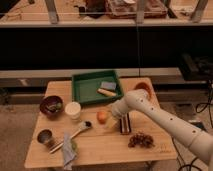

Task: Place apple in paper cup

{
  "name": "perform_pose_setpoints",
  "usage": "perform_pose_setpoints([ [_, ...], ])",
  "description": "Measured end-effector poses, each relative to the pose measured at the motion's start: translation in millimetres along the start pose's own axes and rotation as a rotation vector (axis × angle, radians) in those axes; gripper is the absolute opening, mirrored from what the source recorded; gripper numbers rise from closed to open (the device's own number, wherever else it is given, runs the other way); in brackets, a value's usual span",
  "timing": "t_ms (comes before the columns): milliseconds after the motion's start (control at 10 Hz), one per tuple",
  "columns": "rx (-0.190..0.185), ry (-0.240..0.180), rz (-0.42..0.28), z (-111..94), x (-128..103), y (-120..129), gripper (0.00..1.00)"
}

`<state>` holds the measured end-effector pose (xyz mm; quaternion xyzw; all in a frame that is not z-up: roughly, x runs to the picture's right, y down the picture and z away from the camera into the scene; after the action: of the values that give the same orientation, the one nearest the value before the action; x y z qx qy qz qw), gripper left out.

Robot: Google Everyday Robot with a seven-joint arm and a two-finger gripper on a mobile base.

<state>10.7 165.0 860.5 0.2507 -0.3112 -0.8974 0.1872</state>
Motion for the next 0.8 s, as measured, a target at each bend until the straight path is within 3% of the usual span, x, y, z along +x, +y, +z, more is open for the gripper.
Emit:
perform_pose_setpoints([
  [300,0.023,0.015,0.001,6.7,2.9,-3.8,0.76],
  [800,0.045,0.047,-0.005,16.1,14.4,-7.9,0.28],
])
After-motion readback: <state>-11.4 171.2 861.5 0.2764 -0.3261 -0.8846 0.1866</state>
